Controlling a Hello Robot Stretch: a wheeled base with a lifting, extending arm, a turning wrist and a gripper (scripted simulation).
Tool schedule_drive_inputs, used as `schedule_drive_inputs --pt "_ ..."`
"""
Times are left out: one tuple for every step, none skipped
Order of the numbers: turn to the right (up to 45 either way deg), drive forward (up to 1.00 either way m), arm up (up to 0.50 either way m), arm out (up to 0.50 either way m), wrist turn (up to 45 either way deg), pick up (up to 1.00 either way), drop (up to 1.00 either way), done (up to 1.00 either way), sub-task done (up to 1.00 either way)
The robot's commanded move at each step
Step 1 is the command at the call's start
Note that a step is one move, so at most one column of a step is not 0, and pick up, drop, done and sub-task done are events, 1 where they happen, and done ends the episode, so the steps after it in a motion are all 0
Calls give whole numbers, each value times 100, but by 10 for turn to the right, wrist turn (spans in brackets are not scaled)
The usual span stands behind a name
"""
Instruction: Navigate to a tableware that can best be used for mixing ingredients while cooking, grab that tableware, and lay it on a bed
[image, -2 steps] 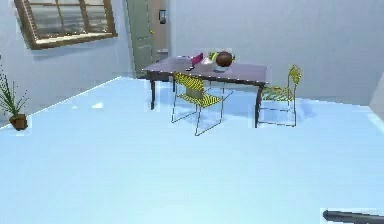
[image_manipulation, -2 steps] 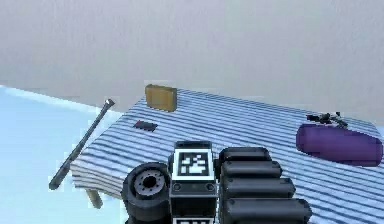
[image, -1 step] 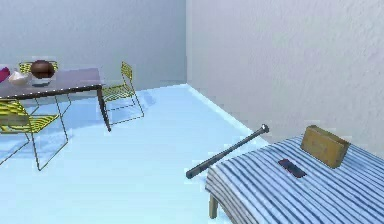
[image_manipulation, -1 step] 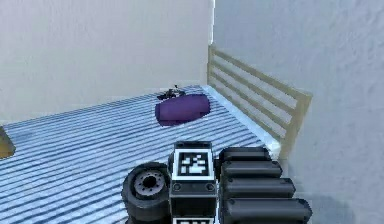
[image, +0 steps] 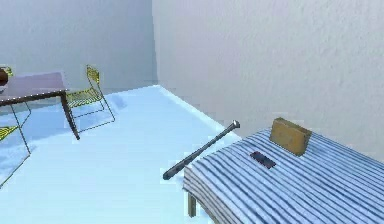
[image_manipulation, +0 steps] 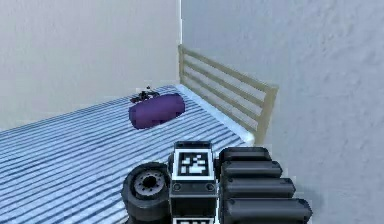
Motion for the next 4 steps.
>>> schedule_drive_inputs --pt "30 0 0 0 0 0 0 0 0" --pt "0 25 0 0 0 0 0 0 0" --pt "-450 0 0 0 0 0 0 0 0" --pt "-60 0 0 0 0 0 0 0 0"
